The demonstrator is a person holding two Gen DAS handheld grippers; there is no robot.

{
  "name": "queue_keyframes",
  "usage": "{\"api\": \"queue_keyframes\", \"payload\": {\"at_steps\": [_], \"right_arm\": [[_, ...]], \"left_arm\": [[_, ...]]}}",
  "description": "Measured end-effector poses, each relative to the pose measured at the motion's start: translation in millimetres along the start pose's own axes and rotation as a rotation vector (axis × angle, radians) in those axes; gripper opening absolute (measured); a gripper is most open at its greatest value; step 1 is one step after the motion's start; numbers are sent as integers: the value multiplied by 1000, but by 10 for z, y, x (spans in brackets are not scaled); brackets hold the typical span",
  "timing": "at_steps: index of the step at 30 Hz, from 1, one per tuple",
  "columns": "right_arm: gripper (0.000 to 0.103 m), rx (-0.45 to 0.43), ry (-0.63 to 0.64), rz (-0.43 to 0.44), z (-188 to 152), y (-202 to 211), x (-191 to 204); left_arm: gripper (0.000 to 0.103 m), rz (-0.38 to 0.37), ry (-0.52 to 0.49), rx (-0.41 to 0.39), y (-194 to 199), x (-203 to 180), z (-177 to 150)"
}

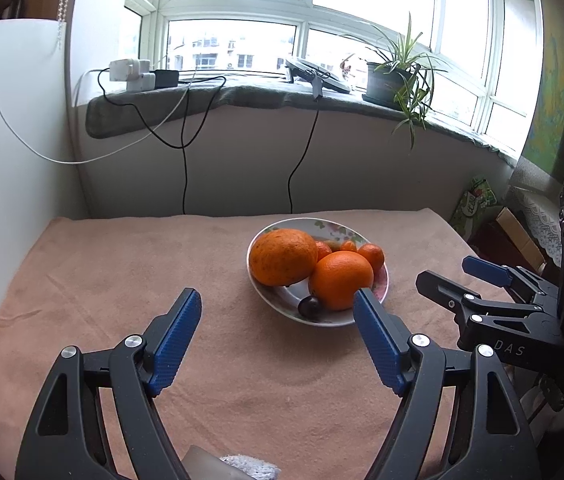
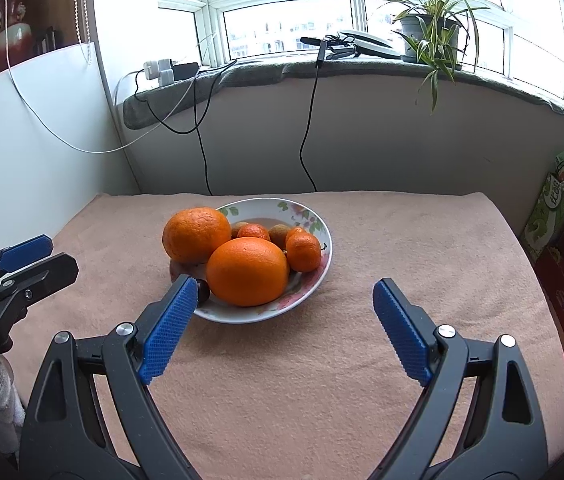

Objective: Organize fruits

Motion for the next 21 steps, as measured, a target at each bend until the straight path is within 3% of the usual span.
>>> {"api": "queue_keyframes", "payload": {"at_steps": [21], "right_arm": [[92, 11, -28, 11, -29, 5, -17]], "left_arm": [[78, -8, 0, 1, 30, -16, -19]]}}
Point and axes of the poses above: each gripper's, at about its wrist camera, not at the fingertips, and y roughly against the way its jaws point, x to its left, z to its top, the point moved 4 cm from there along -y, roughly the way its jaws point, and after that the axes turned 12 degrees about z, right-handed, at the moved point
